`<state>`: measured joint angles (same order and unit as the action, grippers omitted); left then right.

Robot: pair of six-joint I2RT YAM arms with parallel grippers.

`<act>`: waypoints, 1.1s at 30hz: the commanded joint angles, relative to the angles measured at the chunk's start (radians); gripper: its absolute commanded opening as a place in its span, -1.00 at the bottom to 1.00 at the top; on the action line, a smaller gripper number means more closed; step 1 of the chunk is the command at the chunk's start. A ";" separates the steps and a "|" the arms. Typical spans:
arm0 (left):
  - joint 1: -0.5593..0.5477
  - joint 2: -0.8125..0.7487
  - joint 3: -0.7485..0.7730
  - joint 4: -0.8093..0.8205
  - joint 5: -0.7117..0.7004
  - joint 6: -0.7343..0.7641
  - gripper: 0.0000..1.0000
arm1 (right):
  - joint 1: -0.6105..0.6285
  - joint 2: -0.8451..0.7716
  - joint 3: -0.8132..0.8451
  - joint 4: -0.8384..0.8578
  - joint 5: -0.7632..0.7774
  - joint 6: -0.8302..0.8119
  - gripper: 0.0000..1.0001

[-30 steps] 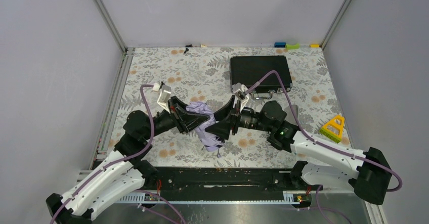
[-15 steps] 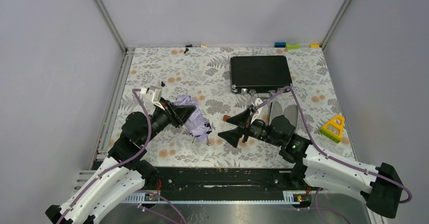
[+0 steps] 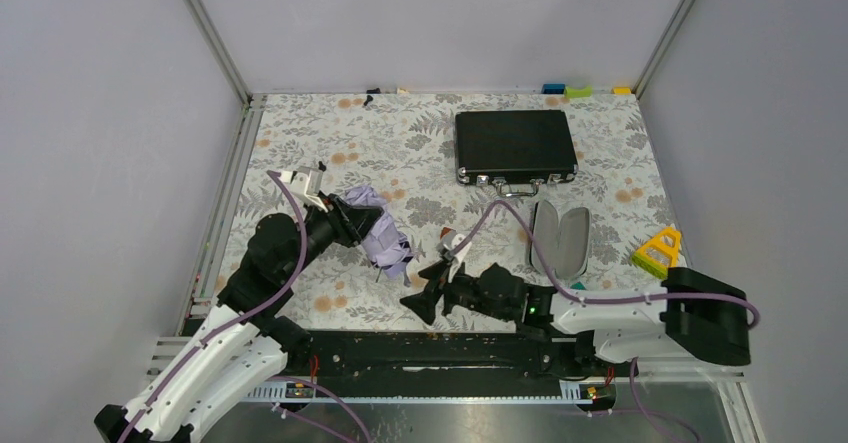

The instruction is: Open the umbrella

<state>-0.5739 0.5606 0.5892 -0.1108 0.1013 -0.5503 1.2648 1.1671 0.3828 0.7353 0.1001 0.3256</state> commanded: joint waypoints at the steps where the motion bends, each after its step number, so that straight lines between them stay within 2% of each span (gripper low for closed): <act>1: 0.014 -0.010 0.054 0.105 0.006 -0.020 -1.00 | 0.055 0.124 0.090 0.132 0.194 -0.040 0.60; 11: 0.023 -0.013 0.054 0.106 0.022 -0.025 -1.00 | 0.064 0.253 0.168 0.105 0.312 -0.103 0.45; 13: 0.024 -0.017 0.050 0.106 0.031 -0.025 -1.00 | 0.064 0.271 0.182 0.090 0.330 -0.121 0.36; 16: 0.023 -0.019 0.049 0.107 0.029 -0.026 -1.00 | 0.064 0.288 0.193 0.076 0.335 -0.124 -0.12; 20: 0.026 -0.026 0.048 0.107 0.020 -0.024 -1.00 | 0.065 0.294 0.181 0.082 0.338 -0.101 -0.92; 21: 0.026 -0.028 0.048 0.107 0.017 -0.023 -1.00 | 0.065 0.295 0.175 0.082 0.342 -0.096 -1.00; 33: 0.040 -0.103 0.030 0.151 -0.015 -0.005 -1.00 | 0.076 0.303 0.101 0.059 0.363 -0.082 -1.00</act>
<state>-0.5449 0.4973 0.5892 -0.1093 0.1062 -0.5522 1.3239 1.4578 0.5053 0.7948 0.4271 0.2287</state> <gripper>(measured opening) 0.332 0.024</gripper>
